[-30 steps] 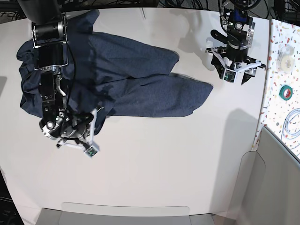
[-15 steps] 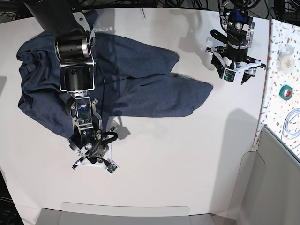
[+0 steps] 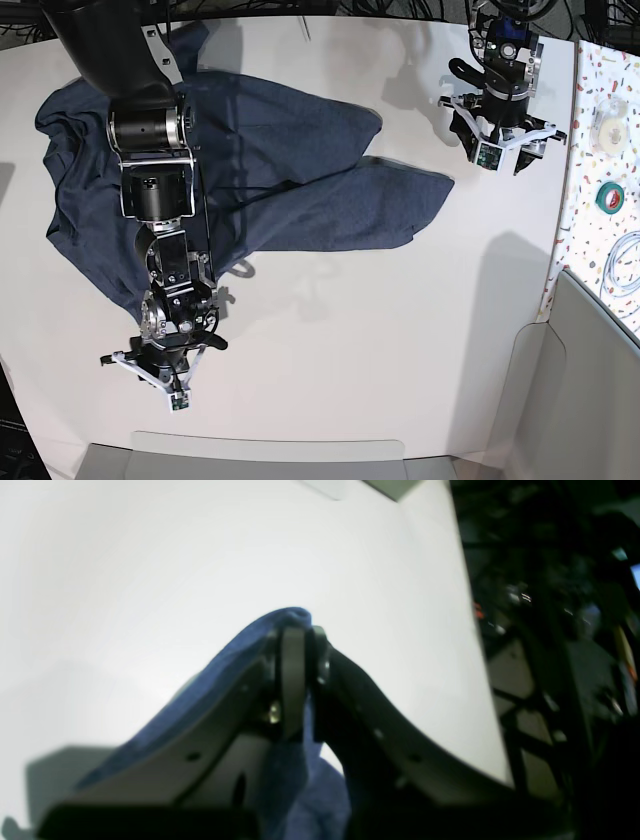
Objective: Layout the t-shirt on the table in an organized manner, then fold the t-shirt properly
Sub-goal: 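Pull the hem with the right gripper to flatten the t-shirt body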
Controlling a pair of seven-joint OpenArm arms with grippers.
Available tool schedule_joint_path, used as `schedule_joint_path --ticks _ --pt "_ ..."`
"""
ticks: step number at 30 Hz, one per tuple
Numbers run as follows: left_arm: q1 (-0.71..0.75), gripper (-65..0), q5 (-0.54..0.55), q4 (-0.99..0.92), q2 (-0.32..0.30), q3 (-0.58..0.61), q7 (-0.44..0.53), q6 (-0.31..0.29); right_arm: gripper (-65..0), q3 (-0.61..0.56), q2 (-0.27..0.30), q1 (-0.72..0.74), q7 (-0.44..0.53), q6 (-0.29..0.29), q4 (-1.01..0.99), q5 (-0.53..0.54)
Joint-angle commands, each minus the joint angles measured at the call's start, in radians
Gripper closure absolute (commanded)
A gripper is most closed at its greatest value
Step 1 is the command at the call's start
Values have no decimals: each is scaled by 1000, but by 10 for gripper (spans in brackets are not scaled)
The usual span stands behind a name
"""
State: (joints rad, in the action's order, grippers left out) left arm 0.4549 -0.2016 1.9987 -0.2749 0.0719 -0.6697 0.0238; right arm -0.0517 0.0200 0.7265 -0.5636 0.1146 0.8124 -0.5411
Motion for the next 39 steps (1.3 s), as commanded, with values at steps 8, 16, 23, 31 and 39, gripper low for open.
schedule_joint_path --ticks 8,16,23,31,39 --pt "2 -386 -9 21 -7 -5 18 11 -513 163 39 25 24 47 60 -7" --pt "23 -386 -9 23 -8 -5 20 11 -593 264 -19 -229 -154 -326 536 -9" --pt "28 -386 -9 23 -8 3 26 11 -87 267 2 -334 -332 -563 752 -12" --pt "29 -386 -8 23 -8 6 28 11 0 318 28 -308 -332 -540 645 0" --pt "54 -382 -8 86 -8 -4 31 11 0 398 139 -255 -330 -542 379 324"
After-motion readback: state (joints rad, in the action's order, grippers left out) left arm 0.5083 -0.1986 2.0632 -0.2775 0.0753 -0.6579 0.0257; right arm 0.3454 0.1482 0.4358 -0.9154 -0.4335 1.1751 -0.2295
